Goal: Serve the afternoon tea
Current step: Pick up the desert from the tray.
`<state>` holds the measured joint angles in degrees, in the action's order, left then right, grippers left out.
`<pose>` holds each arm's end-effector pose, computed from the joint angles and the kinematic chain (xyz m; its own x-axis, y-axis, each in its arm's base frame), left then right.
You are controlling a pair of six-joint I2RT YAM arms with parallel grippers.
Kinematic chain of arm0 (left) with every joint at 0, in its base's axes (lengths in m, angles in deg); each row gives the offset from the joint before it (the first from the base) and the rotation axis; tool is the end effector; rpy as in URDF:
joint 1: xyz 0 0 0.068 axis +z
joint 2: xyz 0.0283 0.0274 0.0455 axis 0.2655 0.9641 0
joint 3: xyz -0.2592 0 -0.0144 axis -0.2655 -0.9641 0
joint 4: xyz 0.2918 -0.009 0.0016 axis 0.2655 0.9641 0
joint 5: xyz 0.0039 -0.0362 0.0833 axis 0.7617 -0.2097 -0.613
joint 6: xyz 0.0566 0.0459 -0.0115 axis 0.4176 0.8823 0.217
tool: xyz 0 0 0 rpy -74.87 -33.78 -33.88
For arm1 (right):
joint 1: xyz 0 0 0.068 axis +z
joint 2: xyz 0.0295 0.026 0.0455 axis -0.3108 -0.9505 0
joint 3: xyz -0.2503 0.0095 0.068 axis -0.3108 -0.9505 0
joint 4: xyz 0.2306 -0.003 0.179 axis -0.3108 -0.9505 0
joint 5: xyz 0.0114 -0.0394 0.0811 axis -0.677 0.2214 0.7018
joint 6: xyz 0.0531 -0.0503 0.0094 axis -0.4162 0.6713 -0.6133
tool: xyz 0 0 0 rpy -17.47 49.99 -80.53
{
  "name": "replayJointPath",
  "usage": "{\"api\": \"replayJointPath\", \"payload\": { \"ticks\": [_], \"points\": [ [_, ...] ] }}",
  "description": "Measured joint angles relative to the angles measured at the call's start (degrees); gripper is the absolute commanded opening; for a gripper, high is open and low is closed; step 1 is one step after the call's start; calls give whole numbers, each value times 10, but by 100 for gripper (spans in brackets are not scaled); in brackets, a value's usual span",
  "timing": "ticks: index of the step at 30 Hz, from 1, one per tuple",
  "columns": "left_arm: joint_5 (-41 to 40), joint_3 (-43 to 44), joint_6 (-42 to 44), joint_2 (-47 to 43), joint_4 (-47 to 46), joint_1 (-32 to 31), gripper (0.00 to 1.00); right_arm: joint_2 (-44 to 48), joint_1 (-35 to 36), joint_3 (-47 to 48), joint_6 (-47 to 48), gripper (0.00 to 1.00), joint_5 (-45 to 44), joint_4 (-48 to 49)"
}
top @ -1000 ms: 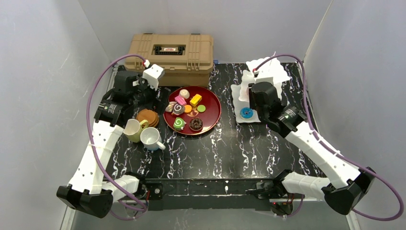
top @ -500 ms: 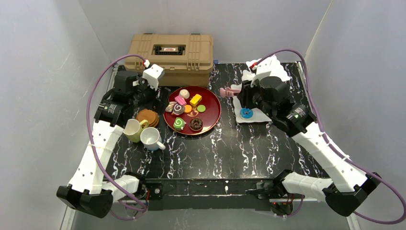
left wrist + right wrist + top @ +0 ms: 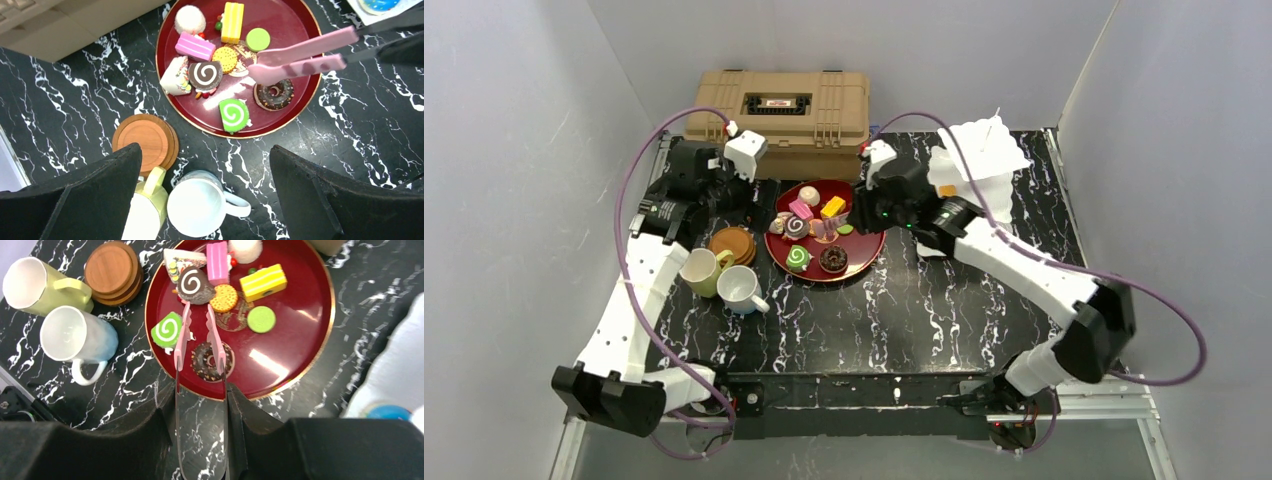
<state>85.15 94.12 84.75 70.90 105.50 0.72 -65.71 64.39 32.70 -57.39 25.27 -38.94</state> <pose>0.2883 -0.0877 0.3908 -0.3968 0.2998 -0.8676 0.4955 0.8656 0.0724 0.2709 0.2751 0.3307 -0.4787 -0.1049 -0.8717 -0.5523 0.8078 0.2061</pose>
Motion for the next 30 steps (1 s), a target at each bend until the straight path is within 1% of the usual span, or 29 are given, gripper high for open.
{"api": "replayJointPath", "payload": {
  "ticks": [3, 6, 12, 16, 24, 30],
  "points": [
    [0, 6, -9, 23, 7, 13, 98, -58, 12, 17, -3, 40, 11, 23],
    [1, 14, -15, 41, 15, 30, 98, -98, 14, 43, -3, 40, 13, 34],
    [2, 20, -24, 54, 25, 59, 98, -145, 17, 96, 1, 40, 5, 52],
    [5, 20, -24, 54, 26, 64, 98, -165, 18, 124, 12, 39, -10, 54],
    [23, 18, -23, 54, 28, 66, 98, -176, 20, 147, 25, 38, -100, 21],
    [34, 12, -21, 50, 30, 67, 98, -192, 20, 159, 26, 35, -158, 1]
  ]
}}
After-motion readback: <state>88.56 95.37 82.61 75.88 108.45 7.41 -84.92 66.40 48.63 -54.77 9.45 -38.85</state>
